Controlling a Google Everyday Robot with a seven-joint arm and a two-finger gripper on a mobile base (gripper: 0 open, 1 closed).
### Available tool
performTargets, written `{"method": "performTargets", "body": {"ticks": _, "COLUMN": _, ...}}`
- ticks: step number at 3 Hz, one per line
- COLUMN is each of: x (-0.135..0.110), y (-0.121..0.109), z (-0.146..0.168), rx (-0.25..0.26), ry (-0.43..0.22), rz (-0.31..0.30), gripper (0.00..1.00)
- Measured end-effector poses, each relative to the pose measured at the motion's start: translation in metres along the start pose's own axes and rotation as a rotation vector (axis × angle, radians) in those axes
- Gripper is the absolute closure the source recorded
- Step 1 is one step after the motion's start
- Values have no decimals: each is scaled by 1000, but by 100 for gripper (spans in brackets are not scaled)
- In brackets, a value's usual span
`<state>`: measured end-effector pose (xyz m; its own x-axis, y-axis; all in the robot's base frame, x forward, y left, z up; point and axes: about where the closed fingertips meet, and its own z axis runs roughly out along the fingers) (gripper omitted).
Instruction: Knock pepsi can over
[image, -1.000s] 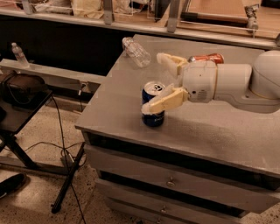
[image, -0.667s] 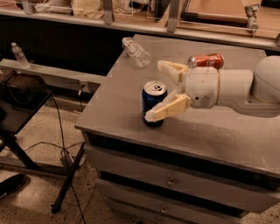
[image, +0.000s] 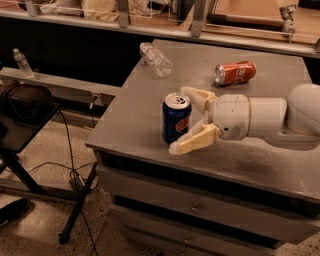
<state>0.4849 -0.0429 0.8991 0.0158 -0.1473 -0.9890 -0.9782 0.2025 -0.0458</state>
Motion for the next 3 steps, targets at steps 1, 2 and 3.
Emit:
{"method": "performTargets", "body": {"ticks": 1, "x": 13, "y": -3, "z": 2, "rx": 6, "ry": 3, "rz": 13, "gripper": 0}}
{"method": "performTargets", "body": {"ticks": 2, "x": 22, "y": -5, "z": 7, "rx": 19, "ry": -2, "rz": 19, "gripper": 0}}
{"method": "performTargets", "body": {"ticks": 3, "x": 30, "y": -5, "z": 14, "rx": 35, "ry": -17, "rz": 22, "gripper": 0}}
